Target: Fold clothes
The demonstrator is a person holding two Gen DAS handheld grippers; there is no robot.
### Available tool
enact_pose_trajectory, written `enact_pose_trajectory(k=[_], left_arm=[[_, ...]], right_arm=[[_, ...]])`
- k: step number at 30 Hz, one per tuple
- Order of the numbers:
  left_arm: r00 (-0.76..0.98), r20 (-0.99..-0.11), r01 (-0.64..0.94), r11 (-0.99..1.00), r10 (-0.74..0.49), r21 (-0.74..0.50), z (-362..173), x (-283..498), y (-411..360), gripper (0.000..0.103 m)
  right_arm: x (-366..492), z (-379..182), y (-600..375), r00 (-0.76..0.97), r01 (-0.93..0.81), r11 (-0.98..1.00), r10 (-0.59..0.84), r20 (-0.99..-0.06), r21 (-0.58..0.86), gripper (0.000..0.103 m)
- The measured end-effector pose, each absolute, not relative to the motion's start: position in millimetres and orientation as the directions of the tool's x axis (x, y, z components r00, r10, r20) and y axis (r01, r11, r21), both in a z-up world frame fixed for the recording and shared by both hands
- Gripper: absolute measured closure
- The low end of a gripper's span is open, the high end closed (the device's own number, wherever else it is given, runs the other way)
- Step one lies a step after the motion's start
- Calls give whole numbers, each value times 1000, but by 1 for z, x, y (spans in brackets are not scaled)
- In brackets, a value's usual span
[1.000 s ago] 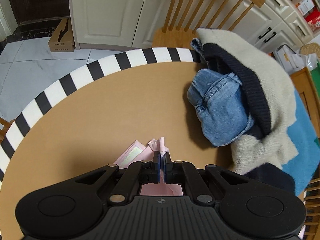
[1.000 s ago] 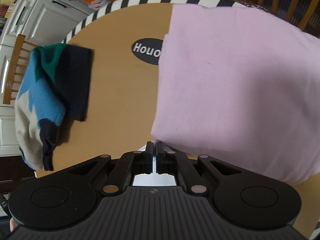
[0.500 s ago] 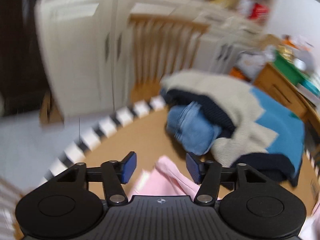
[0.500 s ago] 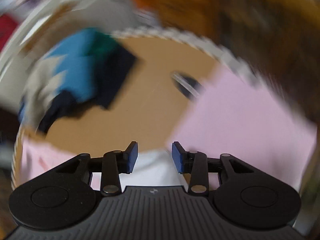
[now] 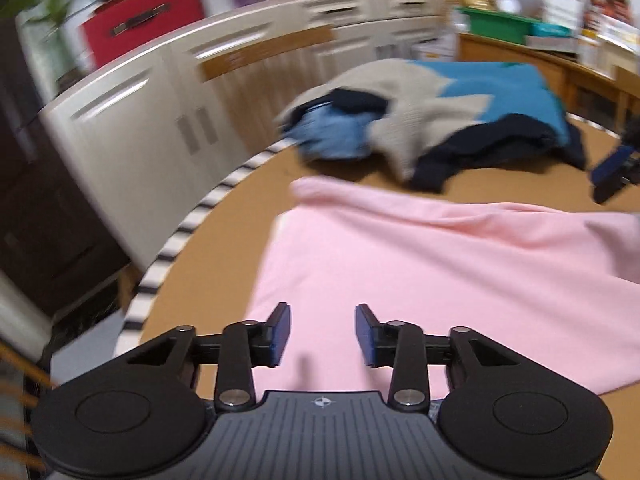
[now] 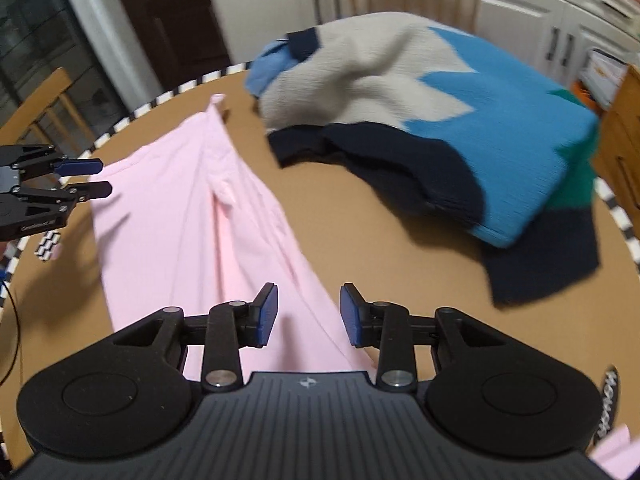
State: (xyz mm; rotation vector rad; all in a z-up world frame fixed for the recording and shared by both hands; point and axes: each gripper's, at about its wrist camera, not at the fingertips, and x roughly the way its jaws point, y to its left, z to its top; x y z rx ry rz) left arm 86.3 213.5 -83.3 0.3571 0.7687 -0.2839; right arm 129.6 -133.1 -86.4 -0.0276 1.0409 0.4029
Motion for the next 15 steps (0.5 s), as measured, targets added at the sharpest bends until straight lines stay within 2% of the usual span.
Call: enact_pose_trajectory(k=[4, 6, 7, 8, 10, 13, 15], left_arm=[[656, -752, 322, 925, -66, 200, -88, 90, 236, 51], [639, -766, 321, 927, -63, 192, -87, 92, 246, 52], [625, -777, 328, 929, -77, 172, -88, 95, 248, 56], [609, -788, 331, 932, -93, 146, -90, 98, 250, 72], [582, -807, 310, 945, -99, 108, -93, 101, 257, 90], [571, -814, 284, 956, -105, 76, -95, 106, 264, 97], [590, -801, 269, 960, -99, 79, -91, 104, 268, 97]], right_arm=[[136, -92, -120, 396, -400, 903, 322, -860, 154, 67], [138, -96, -114, 374, -421, 895, 320, -871, 148, 67], [141, -99, -111, 367, -427, 893, 314, -876, 141, 67], [143, -101, -108, 359, -433, 891, 307, -881, 134, 67], [147, -106, -106, 343, -425, 894, 305, -888, 143, 68], [151, -110, -103, 335, -424, 894, 304, -892, 145, 67], [151, -111, -102, 328, -430, 890, 314, -891, 155, 67]])
